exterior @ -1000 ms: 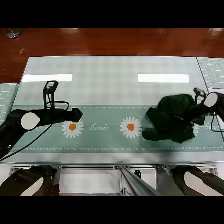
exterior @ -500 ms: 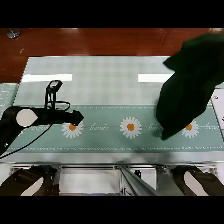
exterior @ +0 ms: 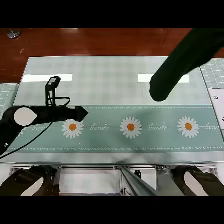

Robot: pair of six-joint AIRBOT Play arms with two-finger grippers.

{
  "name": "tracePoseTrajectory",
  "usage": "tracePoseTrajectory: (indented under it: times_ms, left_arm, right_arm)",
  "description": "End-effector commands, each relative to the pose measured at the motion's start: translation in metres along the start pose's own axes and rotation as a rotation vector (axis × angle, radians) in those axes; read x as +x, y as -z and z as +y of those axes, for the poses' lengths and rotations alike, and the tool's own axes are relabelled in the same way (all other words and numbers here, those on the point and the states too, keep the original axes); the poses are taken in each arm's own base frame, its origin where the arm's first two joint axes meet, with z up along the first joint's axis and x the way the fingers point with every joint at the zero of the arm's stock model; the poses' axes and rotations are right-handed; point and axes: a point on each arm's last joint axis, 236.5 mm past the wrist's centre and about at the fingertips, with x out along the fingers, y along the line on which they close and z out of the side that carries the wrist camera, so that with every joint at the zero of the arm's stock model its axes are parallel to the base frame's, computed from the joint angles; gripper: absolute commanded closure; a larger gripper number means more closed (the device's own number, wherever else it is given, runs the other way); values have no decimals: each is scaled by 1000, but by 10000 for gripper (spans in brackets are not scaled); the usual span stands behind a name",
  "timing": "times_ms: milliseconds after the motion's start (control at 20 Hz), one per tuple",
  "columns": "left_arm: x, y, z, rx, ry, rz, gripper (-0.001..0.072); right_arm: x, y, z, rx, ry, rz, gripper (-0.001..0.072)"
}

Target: Fold the shirts.

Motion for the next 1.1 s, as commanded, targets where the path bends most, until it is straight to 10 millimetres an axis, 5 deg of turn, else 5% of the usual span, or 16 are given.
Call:
tracePoseTrajectory:
  times_ms: [0,150,450,650,700,750,800,900,1050]
  left_arm:
    - [-2,-23,3,-15,-3,-95,4]
    - [-9,-39,19,-65,-29,-146,4]
    - [-11,-33,31,-101,-45,-118,4]
    - [-11,-29,30,-117,-42,-98,3]
    - [-10,-26,30,-130,-41,-86,4]
    - [-10,-24,30,-130,-40,-79,4]
    - [-10,-21,29,-130,-40,-67,3]
    - [-10,-7,27,-131,-33,-6,3]
    - [-11,33,25,-86,-26,167,3]
  right_arm:
    - [6,34,33,4,-146,136,678]
    - [54,115,63,78,-293,358,679]
    - [161,352,137,203,-351,800,678]
    - [196,449,182,301,-391,1021,677]
    - [198,458,192,329,-424,1056,618]
    - [198,457,196,347,-458,1075,274]
    - [199,446,193,323,-494,1076,94]
    - [199,409,149,286,-473,1074,94]
    - [174,354,8,239,-192,1004,94]
